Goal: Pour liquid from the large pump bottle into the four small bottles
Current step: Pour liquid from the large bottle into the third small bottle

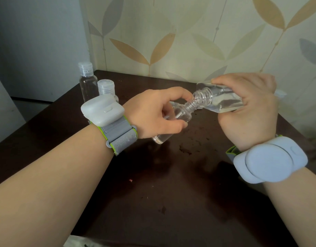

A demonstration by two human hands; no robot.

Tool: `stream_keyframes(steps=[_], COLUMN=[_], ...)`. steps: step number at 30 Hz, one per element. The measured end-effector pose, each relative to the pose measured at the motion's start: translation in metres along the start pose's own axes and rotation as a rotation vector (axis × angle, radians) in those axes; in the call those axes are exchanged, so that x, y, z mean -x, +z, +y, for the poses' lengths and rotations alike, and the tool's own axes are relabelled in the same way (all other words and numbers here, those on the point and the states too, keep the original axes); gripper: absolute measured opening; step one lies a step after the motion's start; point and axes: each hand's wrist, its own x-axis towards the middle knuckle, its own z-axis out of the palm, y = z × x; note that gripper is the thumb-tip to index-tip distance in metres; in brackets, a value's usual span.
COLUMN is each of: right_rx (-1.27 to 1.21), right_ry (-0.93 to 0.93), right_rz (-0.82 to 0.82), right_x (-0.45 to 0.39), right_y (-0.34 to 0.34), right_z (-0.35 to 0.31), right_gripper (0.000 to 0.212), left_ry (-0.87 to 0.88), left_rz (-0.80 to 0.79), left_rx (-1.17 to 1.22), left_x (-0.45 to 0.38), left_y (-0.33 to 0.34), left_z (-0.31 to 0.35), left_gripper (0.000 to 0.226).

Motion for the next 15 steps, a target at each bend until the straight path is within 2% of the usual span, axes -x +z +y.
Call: stream_keyframes(steps=[15], right_rx=[0.005], right_ry=[0.014], right_rz=[0.006], right_x=[0.0002], right_y=[0.0002], right_z=[-0.0009], right_gripper=[0.046], left_ry=[0.0], left_rz=[0.003], left_rx=[-0.003], left_x=[-0.0006], left_y=[0.0008], left_z=[-0.001], left_gripper=[0.036])
